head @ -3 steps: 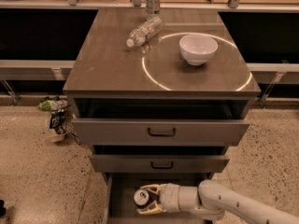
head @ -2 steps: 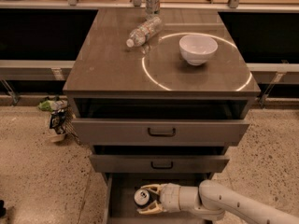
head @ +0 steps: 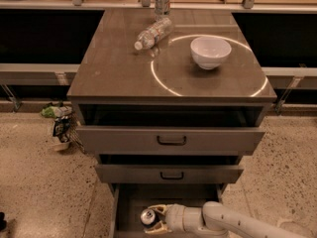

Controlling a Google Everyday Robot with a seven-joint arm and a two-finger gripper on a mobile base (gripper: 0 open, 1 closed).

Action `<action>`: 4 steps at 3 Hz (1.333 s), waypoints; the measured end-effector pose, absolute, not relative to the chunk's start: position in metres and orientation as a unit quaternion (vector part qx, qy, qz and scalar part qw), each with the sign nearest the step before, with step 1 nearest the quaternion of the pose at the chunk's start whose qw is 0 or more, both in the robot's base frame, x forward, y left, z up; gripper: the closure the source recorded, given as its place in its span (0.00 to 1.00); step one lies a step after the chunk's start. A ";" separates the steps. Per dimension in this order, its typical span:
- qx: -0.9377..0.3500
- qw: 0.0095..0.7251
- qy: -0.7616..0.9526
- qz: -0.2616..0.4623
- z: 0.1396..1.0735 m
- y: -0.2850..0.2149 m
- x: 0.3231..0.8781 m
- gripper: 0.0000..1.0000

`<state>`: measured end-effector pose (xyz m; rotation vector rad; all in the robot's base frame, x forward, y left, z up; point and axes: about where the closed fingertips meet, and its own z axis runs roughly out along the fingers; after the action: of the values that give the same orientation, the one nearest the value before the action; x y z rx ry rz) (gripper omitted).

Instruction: Place pepsi can into bottom drawer

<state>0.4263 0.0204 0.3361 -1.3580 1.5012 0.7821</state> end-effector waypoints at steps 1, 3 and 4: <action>-0.554 0.459 0.621 0.311 0.294 0.019 0.433 1.00; -0.545 0.465 0.628 0.303 0.241 0.014 0.463 1.00; -0.537 0.477 0.626 0.305 0.220 0.013 0.478 1.00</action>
Offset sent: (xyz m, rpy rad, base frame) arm 0.0409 -0.0133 -0.1147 -0.0449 0.0040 -0.0439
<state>0.4779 0.0135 0.2198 -1.3113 1.5294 0.7451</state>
